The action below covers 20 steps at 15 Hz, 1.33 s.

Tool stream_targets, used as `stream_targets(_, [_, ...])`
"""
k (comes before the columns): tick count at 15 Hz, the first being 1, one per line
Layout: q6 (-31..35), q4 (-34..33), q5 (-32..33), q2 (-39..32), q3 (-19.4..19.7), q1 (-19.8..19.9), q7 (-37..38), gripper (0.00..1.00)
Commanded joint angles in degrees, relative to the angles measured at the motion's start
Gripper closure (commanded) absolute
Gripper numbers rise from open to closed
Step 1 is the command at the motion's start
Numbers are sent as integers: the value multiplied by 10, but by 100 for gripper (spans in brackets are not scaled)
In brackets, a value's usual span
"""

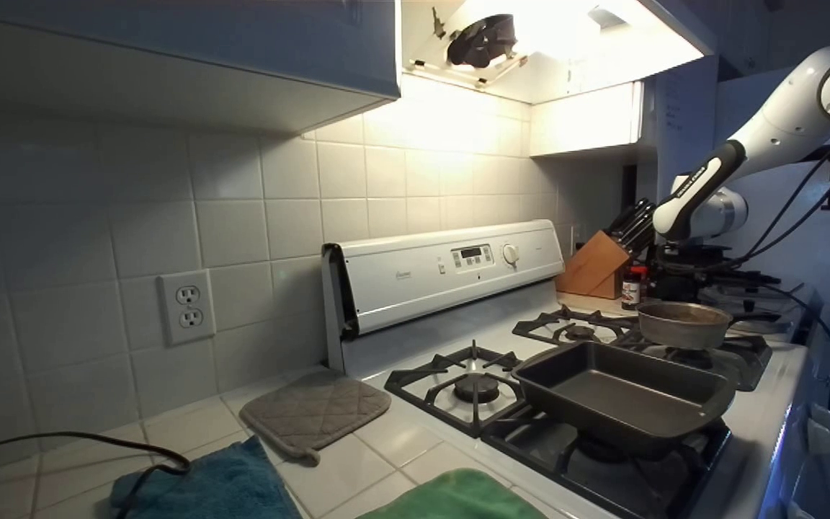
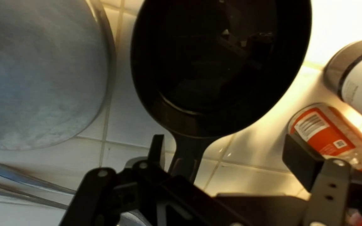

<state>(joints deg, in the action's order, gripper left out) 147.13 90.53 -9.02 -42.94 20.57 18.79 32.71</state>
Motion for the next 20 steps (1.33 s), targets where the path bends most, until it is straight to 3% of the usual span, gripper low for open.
stream_targets(1, [-19, -21, -18, -10, -6, 5, 9, 4])
stream_targets(5, [-24, -21, -18, -10, -8, 5, 14, 2])
stream_targets(10, [-25, -22, -17, -11, -9, 5, 20, 25])
stream_targets(14, [-25, -22, -17, -10, -9, 5, 22, 21])
stream_targets(16, [-25, -22, -17, -10, -9, 6, 22, 24])
stream_targets(18, [-26, -23, -17, -11, -9, 5, 22, 48])
stream_targets(20, [-27, -23, -17, -11, -9, 5, 23, 57])
